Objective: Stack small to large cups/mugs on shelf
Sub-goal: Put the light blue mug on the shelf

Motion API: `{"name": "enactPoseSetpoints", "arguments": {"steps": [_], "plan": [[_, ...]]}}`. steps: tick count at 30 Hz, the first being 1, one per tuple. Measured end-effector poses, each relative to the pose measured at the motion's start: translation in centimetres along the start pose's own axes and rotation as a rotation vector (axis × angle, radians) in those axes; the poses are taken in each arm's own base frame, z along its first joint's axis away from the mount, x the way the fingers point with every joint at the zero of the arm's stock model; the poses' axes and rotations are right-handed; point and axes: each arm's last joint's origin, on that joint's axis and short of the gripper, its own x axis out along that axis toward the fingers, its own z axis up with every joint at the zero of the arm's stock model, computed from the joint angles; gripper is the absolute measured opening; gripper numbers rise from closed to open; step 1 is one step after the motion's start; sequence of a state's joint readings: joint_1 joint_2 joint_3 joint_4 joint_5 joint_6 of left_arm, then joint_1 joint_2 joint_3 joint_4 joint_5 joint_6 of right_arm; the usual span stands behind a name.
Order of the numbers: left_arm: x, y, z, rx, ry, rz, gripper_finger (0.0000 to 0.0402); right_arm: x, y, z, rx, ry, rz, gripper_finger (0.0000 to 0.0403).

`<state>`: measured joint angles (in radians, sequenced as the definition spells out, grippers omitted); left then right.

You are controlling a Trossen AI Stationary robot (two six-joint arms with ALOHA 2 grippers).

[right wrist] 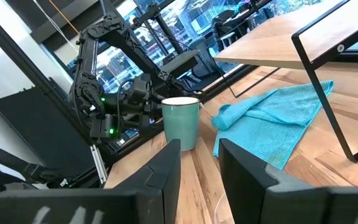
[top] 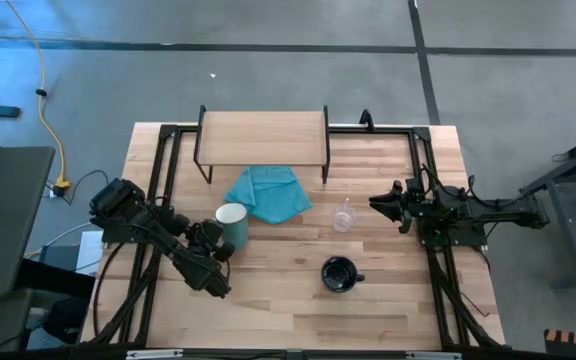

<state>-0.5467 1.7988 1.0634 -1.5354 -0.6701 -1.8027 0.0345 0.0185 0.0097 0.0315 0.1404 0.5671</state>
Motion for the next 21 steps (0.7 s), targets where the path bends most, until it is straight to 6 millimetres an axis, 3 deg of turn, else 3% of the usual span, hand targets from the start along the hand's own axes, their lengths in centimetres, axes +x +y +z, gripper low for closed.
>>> {"name": "enactPoseSetpoints", "arguments": {"steps": [21], "plan": [[-1.2,-0.5,-1.8,0.021,0.0,-0.112,0.0042,0.0,0.0,0.0,0.001,0.0,0.0,0.0101]]}}
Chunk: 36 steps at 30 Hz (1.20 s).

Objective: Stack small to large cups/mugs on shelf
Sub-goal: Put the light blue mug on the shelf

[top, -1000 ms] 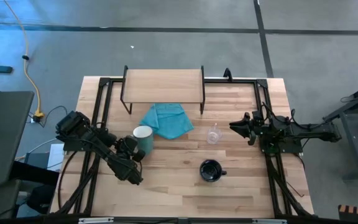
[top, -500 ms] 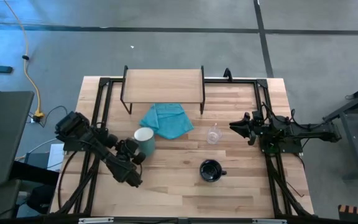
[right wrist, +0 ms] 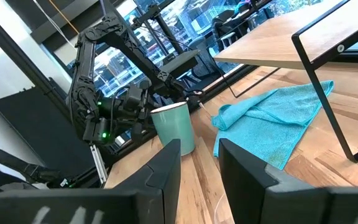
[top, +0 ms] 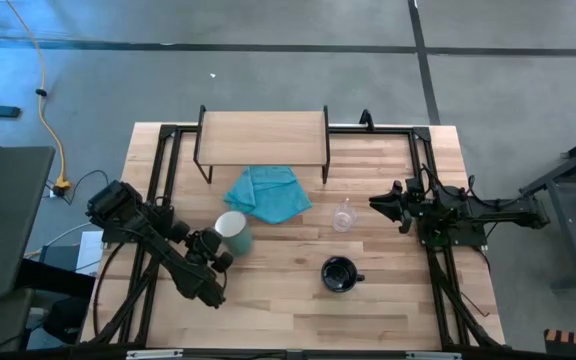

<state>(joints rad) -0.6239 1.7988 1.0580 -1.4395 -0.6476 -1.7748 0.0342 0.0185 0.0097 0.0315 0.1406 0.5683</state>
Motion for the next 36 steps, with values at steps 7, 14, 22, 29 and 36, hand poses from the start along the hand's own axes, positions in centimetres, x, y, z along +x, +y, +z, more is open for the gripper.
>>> {"name": "enactPoseSetpoints", "arguments": {"steps": [7,14,22,29,36], "plan": [[0.0,-0.27,-0.07,0.006,0.013,-0.023,0.0042,0.0,0.0,0.0,0.018,0.0,0.0,0.0101],[-0.27,-0.3,0.09,0.079,0.03,-0.023,0.0042,0.0,0.0,0.0,0.018,0.0,0.001,0.0101],[-0.7,-0.01,0.54,0.128,0.013,0.001,0.0042,0.0,0.01,0.01,0.01,0.0,0.0,0.0101],[-0.7,-0.01,0.55,0.128,0.009,0.001,0.0042,0.0,0.0,0.0,0.008,0.0,0.0,0.0101],[-0.71,-0.09,0.55,0.122,0.005,-0.007,0.0078,0.0,0.0,0.0,0.01,0.0,0.0,0.0101]]}}
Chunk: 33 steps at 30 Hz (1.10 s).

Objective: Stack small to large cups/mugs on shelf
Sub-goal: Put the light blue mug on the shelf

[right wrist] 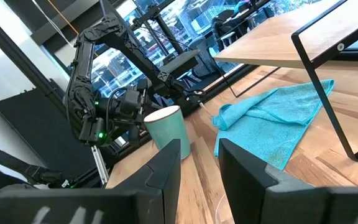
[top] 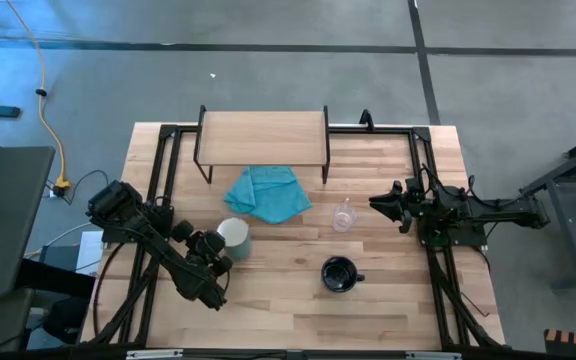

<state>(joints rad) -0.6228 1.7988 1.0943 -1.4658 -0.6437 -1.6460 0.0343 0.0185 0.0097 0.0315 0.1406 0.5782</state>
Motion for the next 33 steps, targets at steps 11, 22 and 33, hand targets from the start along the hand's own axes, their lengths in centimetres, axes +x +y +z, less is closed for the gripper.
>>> {"name": "enactPoseSetpoints", "arguments": {"steps": [11,22,33], "plan": [[0.0,0.0,-0.1,-0.012,0.029,0.002,0.0168,0.0,0.0,0.0,0.0,0.0,0.0,0.0101],[0.0,-0.4,-0.1,-0.039,0.038,-0.036,0.017,0.0,0.0,0.0,0.001,0.0,0.001,0.0101],[-0.6,-2.3,0.3,-0.099,0.014,-0.21,0.017,0.0,0.0,0.0,-0.001,0.0,0.0,0.0101]]}}
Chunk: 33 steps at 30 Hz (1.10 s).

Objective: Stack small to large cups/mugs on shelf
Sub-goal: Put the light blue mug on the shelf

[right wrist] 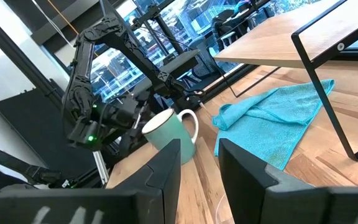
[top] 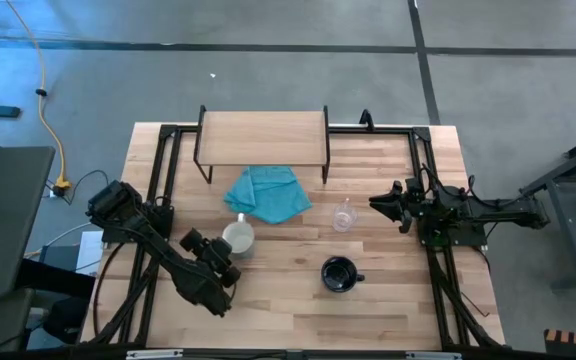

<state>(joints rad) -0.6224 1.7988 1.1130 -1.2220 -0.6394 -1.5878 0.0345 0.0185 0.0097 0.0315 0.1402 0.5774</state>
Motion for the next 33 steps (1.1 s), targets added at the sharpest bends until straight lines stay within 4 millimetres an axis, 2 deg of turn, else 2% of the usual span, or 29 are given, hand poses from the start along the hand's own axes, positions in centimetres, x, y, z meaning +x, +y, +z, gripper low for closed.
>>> {"name": "enactPoseSetpoints", "arguments": {"steps": [3,7,14,21,26,33], "plan": [[-0.6,-0.9,0.6,0.018,-0.071,-0.073,0.017,0.0,0.0,0.0,-0.002,0.0,0.0,0.0101],[-1.1,-1.1,1.1,0.055,-0.11,-0.081,0.017,0.0,0.0,0.0,-0.002,0.0,0.0,0.0101],[-1.1,1.0,0.6,0.211,-0.054,0.093,0.017,0.0,0.0,0.0,0.001,0.004,0.005,0.0101],[-1.2,2.8,0.8,0.368,-0.142,0.242,0.017,0.0,0.0,0.0,0.018,0.008,0.011,0.0101],[-1.5,3.0,1.3,0.518,-0.184,0.239,0.017,0.0,0.0,0.0,0.034,0.009,0.011,0.0101],[-3.6,5.1,3.0,0.524,-0.2,0.149,0.017,0.0,0.0,0.0,0.043,0.012,0.012,0.0101]]}}
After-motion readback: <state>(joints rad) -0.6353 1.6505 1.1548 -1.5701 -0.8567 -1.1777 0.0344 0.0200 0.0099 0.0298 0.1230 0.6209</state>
